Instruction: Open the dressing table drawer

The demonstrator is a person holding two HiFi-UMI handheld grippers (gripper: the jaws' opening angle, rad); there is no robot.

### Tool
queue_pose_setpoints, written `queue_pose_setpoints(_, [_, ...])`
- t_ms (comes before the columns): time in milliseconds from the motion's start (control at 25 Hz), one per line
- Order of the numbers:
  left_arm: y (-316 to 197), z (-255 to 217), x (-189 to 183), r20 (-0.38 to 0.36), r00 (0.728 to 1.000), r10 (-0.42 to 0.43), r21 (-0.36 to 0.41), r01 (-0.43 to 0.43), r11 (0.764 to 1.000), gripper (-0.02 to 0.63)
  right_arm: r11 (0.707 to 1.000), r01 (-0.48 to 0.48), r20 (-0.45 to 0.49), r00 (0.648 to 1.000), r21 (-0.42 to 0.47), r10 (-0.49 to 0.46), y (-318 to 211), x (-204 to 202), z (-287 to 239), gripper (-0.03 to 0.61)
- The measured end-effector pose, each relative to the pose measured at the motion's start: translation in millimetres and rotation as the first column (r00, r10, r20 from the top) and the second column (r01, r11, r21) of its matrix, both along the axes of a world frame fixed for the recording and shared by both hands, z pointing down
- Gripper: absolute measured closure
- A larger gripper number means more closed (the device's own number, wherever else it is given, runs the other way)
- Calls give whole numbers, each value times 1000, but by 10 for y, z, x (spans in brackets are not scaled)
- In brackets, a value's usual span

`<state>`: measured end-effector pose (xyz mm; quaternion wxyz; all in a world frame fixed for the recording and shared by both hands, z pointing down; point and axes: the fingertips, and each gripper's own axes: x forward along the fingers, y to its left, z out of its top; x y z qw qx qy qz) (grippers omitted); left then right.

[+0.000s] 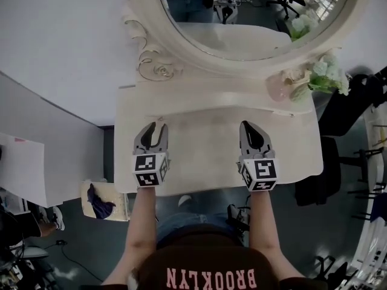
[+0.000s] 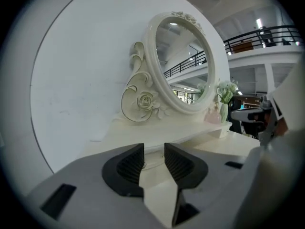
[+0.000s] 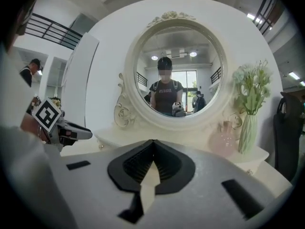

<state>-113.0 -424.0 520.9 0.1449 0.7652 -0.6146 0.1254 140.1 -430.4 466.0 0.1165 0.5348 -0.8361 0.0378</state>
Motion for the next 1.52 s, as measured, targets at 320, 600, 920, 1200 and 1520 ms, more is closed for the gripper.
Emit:
queue_pose_setpoints(320, [-188, 519, -65, 16, 999, -45, -110, 46, 993, 490, 997, -4, -14, 1000, -79, 3, -151, 58, 448, 580])
queue_pose_setpoints(600, [-329, 791, -112, 30, 996, -86, -171, 90, 981, 489, 994, -5, -14, 1000, -113, 3, -257, 76, 631, 580])
queue_pose_setpoints(920, [-432, 878, -144, 49, 992, -113, -182, 120, 976, 525, 991, -5, -18, 1000, -137, 2, -350, 107, 730, 580])
queue_pose_setpoints(1200, [-417, 889, -145, 73, 992, -100, -194, 113, 974, 528, 991, -10, -14, 1000, -135, 8, -313, 133, 714, 580])
queue_pose_setpoints(1520, [-290, 883, -119, 73, 993, -92, -206, 106, 973, 528, 990, -21, -7, 1000, -137, 20, -147, 151, 703, 580])
